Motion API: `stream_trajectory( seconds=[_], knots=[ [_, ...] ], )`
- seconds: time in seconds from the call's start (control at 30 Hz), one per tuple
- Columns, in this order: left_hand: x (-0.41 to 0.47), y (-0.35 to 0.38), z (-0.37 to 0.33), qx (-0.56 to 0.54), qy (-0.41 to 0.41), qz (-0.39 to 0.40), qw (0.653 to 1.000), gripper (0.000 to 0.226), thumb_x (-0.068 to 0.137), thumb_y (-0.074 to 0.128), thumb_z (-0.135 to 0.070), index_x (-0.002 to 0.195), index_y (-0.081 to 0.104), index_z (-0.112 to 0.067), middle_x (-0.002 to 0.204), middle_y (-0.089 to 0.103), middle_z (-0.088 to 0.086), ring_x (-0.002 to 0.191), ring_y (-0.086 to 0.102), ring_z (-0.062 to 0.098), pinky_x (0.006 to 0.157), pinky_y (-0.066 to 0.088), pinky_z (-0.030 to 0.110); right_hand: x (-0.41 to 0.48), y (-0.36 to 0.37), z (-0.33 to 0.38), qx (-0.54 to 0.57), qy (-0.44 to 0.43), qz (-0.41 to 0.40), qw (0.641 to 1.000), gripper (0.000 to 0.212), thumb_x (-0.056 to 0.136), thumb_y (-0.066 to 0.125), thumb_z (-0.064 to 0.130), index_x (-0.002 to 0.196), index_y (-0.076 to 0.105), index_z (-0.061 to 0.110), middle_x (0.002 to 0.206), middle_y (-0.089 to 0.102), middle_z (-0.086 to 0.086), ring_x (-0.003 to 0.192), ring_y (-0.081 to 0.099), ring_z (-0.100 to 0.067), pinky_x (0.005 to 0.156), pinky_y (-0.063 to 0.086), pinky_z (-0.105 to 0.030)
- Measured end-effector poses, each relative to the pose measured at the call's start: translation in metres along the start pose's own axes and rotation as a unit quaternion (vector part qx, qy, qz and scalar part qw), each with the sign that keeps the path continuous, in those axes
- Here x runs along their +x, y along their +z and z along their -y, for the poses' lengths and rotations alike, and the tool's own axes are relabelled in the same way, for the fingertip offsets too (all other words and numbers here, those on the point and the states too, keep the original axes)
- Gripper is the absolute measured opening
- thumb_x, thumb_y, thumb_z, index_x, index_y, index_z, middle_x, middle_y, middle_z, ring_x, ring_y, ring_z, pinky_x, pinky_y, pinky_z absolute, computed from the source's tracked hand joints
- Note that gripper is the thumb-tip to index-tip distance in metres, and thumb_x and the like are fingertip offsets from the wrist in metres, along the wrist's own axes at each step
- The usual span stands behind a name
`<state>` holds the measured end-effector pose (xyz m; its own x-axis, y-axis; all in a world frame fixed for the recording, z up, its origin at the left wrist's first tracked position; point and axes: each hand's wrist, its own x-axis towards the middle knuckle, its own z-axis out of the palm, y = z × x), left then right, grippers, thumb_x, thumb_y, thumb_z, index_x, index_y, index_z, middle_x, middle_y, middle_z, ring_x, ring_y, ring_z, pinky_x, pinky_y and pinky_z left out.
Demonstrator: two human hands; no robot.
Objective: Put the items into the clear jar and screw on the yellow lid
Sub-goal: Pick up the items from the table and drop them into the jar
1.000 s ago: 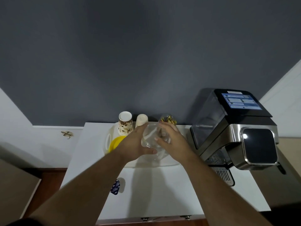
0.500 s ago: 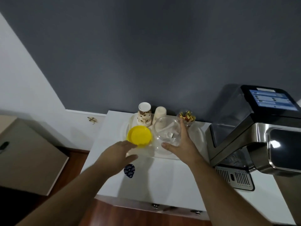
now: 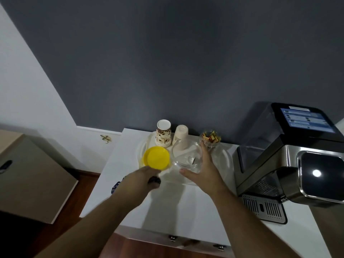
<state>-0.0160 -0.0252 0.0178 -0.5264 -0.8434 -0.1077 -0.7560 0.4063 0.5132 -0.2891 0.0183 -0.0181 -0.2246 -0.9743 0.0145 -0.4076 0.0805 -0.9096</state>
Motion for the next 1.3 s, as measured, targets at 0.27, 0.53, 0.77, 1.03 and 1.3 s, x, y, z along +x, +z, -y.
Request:
stream_trajectory(
  seconds=[0.27, 0.53, 0.77, 1.03, 1.3],
  knots=[
    [0.056, -0.063, -0.088, 0.009, 0.068, -0.065, 0.996, 0.032, 0.098, 0.071, -0.042, 0.126, 0.061, -0.028, 0.112, 0.070, -0.008, 0.096, 0.065, 0.017, 0.075, 0.045, 0.030, -0.009, -0.004, 0.023, -0.055, -0.014, -0.006, 0.998, 0.110, 0.062, 0.097, 0.064, 0.139, 0.022, 0.087, 0.141, 0.027, 0.069, 0.133, 0.033, 0.037, 0.101, 0.032, 0.006],
    [0.095, -0.053, -0.093, 0.296, 0.147, 0.049, 0.943, 0.017, 0.100, 0.064, -0.032, 0.112, 0.073, -0.024, 0.113, 0.070, 0.003, 0.106, 0.069, 0.027, 0.070, 0.045, 0.034, -0.009, -0.014, 0.034, -0.088, -0.039, 0.006, 0.995, 0.111, 0.066, 0.102, 0.055, 0.157, 0.037, 0.057, 0.159, 0.048, 0.031, 0.144, 0.051, 0.002, 0.118, 0.048, -0.027],
    [0.081, -0.063, -0.067, 0.093, 0.134, -0.037, 0.986, 0.027, 0.101, 0.069, -0.033, 0.127, 0.076, -0.031, 0.125, 0.077, -0.004, 0.109, 0.072, 0.020, 0.090, 0.055, 0.034, -0.007, -0.016, 0.036, -0.106, -0.042, -0.004, 0.993, 0.106, 0.067, 0.101, 0.060, 0.153, 0.042, 0.055, 0.150, 0.055, 0.025, 0.133, 0.056, 0.006, 0.108, 0.050, -0.024],
    [0.004, -0.062, 0.053, 0.025, -0.063, -0.069, 0.995, 0.030, 0.102, 0.068, -0.037, 0.130, 0.071, -0.028, 0.123, 0.075, -0.007, 0.100, 0.070, 0.010, 0.085, 0.054, 0.030, 0.003, 0.001, 0.040, -0.120, -0.058, 0.017, 0.991, 0.116, 0.063, 0.102, 0.063, 0.160, 0.041, 0.044, 0.158, 0.054, 0.018, 0.145, 0.054, -0.008, 0.117, 0.053, -0.042],
    [-0.023, -0.017, 0.084, 0.141, -0.119, 0.039, 0.982, 0.079, 0.083, 0.060, -0.077, 0.147, 0.050, -0.034, 0.133, 0.063, -0.007, 0.122, 0.060, 0.019, 0.094, 0.053, 0.038, 0.006, 0.013, 0.051, -0.154, -0.055, 0.030, 0.986, 0.118, 0.062, 0.097, 0.067, 0.161, 0.036, 0.047, 0.161, 0.051, 0.017, 0.146, 0.051, -0.013, 0.116, 0.051, -0.040]
  ],
)
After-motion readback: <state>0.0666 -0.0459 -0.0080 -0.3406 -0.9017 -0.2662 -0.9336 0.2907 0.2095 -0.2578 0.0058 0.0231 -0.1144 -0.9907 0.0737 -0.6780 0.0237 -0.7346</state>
